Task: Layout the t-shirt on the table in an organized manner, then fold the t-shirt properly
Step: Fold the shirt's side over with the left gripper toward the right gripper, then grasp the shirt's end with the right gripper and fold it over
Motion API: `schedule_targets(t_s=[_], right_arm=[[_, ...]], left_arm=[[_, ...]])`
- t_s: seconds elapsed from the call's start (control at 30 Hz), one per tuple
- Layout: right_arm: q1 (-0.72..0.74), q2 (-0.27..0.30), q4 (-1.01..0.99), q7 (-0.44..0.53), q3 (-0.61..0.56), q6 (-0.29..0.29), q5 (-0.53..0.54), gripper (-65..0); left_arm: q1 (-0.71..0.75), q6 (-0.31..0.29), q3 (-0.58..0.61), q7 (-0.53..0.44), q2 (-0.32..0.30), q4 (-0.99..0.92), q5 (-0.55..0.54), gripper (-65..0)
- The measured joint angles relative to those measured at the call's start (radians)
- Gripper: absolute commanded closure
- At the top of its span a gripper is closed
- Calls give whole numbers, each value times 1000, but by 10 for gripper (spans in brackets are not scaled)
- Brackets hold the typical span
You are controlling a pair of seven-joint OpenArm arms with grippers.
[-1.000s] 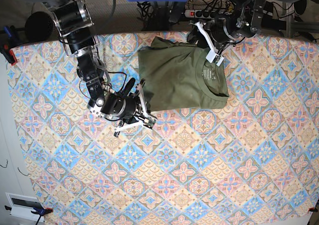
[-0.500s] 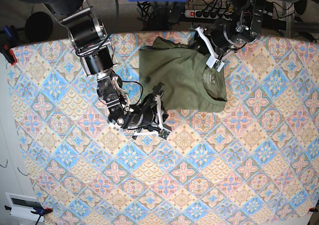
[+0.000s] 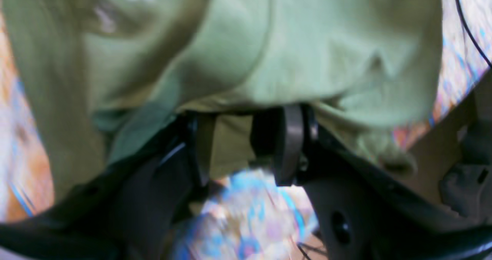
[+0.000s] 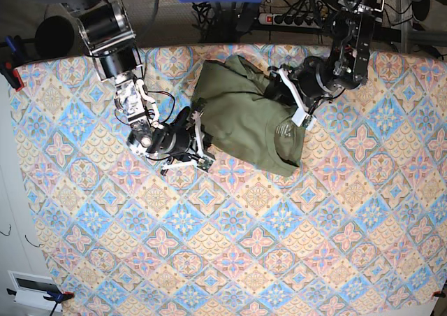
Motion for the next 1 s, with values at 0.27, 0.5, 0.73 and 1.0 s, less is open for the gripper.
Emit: schedule_targets(t_s=[0.27, 0.5, 0.73, 1.0], right_arm=[[-123, 90, 166, -8, 5, -6, -6, -52], [-233, 130, 280, -66, 146, 9, -16, -52], [-316, 146, 448, -103, 300, 2, -45, -52], [-320, 126, 541, -146, 262, 1, -39, -51]], left_arm=[[-180, 3, 85, 16, 13, -115, 26, -231], [-403, 5, 253, 10, 60, -295, 32, -231], [-561, 5, 325, 19, 127, -412, 40, -232], [-526, 12, 35, 3, 133, -343, 13, -231]])
